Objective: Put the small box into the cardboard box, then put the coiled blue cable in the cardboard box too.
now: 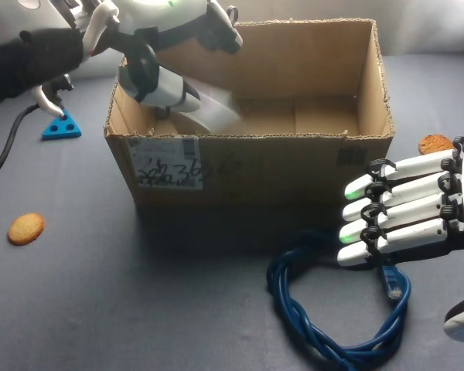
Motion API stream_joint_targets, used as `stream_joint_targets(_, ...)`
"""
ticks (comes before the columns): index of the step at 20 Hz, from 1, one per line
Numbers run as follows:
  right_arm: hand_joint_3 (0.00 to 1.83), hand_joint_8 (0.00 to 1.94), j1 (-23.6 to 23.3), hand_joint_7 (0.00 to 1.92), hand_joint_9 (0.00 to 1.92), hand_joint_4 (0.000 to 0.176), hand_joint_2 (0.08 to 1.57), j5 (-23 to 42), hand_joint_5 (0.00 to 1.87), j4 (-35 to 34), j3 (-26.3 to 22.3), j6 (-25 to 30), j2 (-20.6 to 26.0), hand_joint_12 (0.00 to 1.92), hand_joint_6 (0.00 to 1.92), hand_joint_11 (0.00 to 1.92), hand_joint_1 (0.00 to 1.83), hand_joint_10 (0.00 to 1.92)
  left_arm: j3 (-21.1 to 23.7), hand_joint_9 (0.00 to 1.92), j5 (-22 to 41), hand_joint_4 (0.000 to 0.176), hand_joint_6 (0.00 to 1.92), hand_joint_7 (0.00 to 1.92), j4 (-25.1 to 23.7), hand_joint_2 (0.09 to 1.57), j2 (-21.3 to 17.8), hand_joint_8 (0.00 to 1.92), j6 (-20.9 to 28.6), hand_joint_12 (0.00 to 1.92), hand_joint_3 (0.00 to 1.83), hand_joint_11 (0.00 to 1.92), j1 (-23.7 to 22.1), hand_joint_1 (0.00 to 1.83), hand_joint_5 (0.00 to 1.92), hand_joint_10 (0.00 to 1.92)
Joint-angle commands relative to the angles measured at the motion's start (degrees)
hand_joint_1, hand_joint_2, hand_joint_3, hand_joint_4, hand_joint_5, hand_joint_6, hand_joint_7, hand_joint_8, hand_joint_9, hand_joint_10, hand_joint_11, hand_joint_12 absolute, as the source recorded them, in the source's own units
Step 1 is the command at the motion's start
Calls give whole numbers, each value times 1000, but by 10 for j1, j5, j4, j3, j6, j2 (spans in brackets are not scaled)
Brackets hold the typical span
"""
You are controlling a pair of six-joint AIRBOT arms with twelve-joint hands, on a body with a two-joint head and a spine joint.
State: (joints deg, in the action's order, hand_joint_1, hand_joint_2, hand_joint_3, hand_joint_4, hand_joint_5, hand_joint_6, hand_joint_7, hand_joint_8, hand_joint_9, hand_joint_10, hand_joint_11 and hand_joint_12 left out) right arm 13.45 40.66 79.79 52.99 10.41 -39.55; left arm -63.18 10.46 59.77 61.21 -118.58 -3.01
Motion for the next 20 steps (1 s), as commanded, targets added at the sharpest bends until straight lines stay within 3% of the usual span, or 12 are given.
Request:
stream_joint_targets(1,0,0,-6,208,178,0,1300,28,216,-35,-1,-1,6,323,0,0,0,0,1,487,36,0,0,583,-8,1126,-9,0,-3,1068,3,9,-3,1052,543,104)
stream_joint_targets(6,1,1,-5,208,170,0,1301,28,228,-35,-1,-3,6,296,1,0,0,1,-6,521,23,0,4,592,-8,1105,-14,5,-8,1054,0,33,-3,1052,565,72)
stream_joint_targets(9,1,5,-4,236,197,0,1307,10,239,-35,-1,-21,6,381,3,0,0,6,-20,525,1,0,0,584,9,1111,-23,0,-9,1026,1,42,-12,1032,552,52)
stream_joint_targets(11,0,1,-1,215,180,0,1306,9,205,-35,-1,-29,5,316,2,0,0,1,-23,503,-10,0,0,555,12,1125,-32,0,-9,1037,6,4,-17,1009,531,28)
stream_joint_targets(14,0,4,8,229,187,0,1304,-7,226,-35,0,-74,-8,337,7,0,0,3,-25,509,-40,0,0,562,30,1113,-52,1,-9,1066,1,0,-32,1023,530,22)
stream_joint_targets(17,0,3,14,189,150,0,1301,-16,196,-35,1,-96,-21,228,2,0,0,2,-24,501,-76,0,0,542,31,1101,-72,0,-9,1057,0,0,-42,1011,504,16)
stream_joint_targets(20,2,3,18,207,173,0,1309,-15,210,-35,3,-130,-25,334,4,0,0,5,-21,489,-97,0,6,539,33,1114,-92,4,-9,1044,1,0,-44,965,525,7)
